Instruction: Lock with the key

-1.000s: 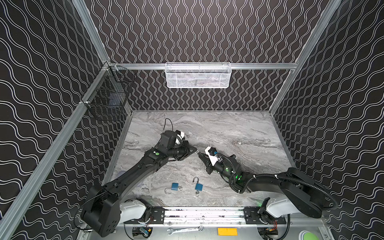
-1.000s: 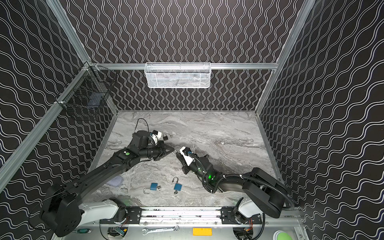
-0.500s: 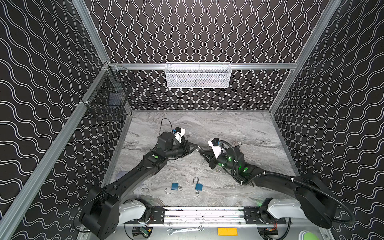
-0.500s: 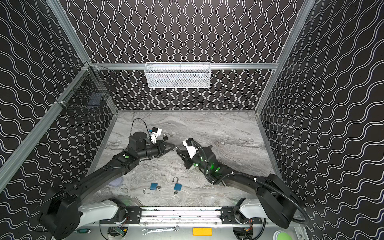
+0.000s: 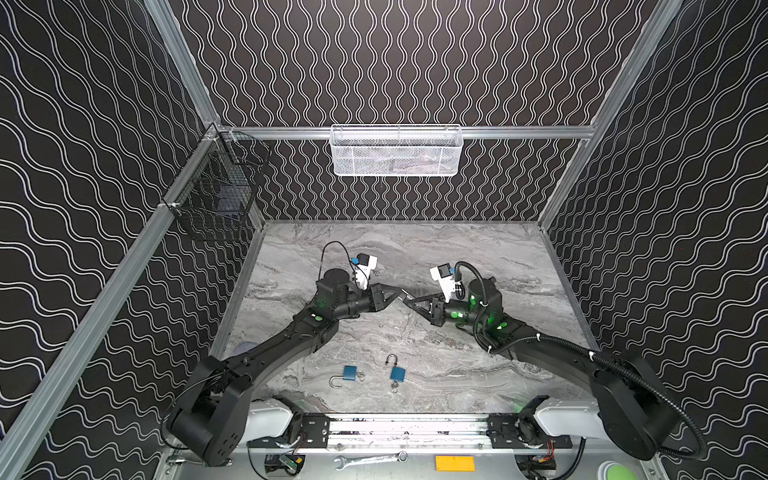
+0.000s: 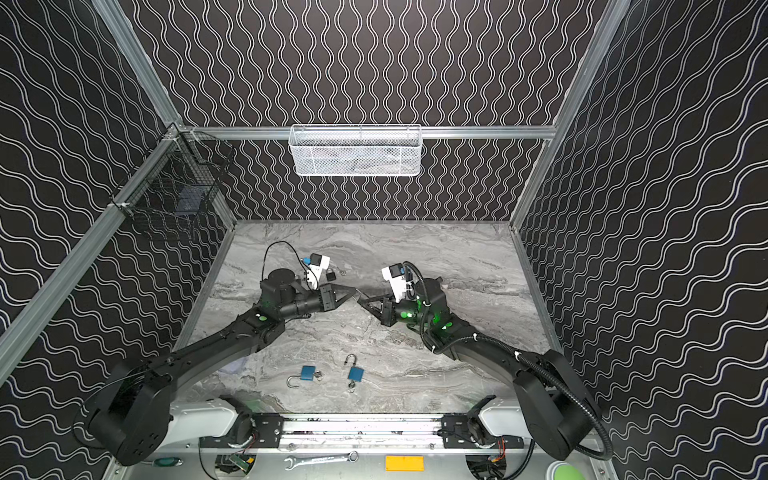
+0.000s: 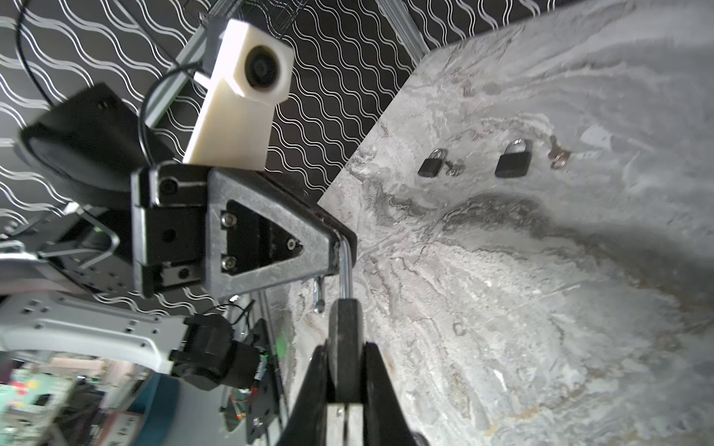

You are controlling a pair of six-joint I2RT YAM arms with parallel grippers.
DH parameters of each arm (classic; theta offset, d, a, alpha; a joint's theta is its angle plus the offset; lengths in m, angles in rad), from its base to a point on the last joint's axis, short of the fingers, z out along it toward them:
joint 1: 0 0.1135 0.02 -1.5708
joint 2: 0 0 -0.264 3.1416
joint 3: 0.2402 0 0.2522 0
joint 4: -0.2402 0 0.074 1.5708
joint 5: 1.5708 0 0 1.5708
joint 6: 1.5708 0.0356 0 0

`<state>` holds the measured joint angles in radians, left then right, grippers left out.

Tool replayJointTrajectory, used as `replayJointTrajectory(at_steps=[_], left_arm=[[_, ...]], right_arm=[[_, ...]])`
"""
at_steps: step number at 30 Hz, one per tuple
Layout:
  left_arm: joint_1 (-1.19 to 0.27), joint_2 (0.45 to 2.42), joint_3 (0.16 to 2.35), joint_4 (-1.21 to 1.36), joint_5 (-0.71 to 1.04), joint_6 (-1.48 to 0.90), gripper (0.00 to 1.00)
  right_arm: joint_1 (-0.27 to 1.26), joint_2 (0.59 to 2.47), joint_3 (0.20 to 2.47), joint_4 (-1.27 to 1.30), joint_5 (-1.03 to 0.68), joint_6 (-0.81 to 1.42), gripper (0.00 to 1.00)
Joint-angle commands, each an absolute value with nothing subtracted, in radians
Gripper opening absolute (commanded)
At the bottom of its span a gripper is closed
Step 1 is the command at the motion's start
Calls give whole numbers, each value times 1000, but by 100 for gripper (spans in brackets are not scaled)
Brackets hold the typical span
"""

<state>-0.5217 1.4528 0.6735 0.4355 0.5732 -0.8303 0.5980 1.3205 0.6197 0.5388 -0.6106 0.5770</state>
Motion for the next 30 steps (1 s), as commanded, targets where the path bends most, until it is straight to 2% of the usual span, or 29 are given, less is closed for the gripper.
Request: replayJointTrajectory(at_steps=[1, 5, 15, 21, 30], left_arm=[[-520, 1475, 657, 404, 551, -777, 0], [-521, 1493, 651, 436, 557, -773, 0], [-539, 1537, 650, 494, 574, -789, 0], [-551, 1539, 658, 486, 575, -797, 0], [-564, 1528, 652, 484, 577, -804, 0]], right_arm=[[578, 1336, 645, 738, -694, 712, 0], [559, 1351, 644, 812, -742, 811, 0], [548, 1385, 707, 735, -775, 861, 0], [547, 1370, 724, 654, -731, 787, 0], [544, 1428, 754, 696, -756, 810, 0]])
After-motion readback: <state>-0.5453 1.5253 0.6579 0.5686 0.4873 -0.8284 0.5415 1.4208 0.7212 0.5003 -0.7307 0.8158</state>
